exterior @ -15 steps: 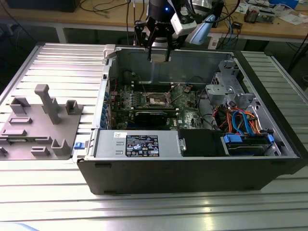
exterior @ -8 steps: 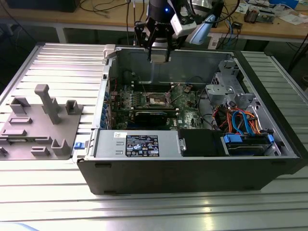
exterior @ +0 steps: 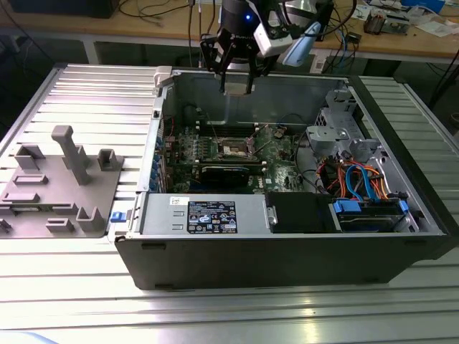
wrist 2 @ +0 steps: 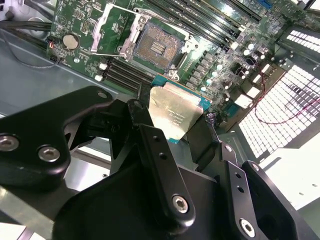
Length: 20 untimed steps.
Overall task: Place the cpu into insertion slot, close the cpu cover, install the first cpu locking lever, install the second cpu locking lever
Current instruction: 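Place the cpu into insertion slot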
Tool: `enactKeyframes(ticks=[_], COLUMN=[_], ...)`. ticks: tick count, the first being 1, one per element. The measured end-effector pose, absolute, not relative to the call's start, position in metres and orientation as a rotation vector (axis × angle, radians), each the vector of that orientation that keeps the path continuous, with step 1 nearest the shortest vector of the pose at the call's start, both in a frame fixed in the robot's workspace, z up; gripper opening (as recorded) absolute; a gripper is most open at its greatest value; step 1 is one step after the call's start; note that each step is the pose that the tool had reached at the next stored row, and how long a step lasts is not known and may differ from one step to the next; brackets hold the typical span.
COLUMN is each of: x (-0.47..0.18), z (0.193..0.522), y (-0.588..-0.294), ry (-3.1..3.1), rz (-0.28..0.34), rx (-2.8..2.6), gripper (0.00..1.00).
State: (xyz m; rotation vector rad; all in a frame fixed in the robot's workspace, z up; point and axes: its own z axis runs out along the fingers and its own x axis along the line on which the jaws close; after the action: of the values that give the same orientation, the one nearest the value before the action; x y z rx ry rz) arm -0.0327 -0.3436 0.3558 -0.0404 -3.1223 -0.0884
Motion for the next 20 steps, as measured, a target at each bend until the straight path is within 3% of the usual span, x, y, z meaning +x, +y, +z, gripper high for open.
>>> enactKeyframes(ticks=[20], x=[-0.0327], z=[0.3512], y=[-0.3439], ry=[-3.122], rz=[-0.088], rx=[-0.04], gripper=[0.54])
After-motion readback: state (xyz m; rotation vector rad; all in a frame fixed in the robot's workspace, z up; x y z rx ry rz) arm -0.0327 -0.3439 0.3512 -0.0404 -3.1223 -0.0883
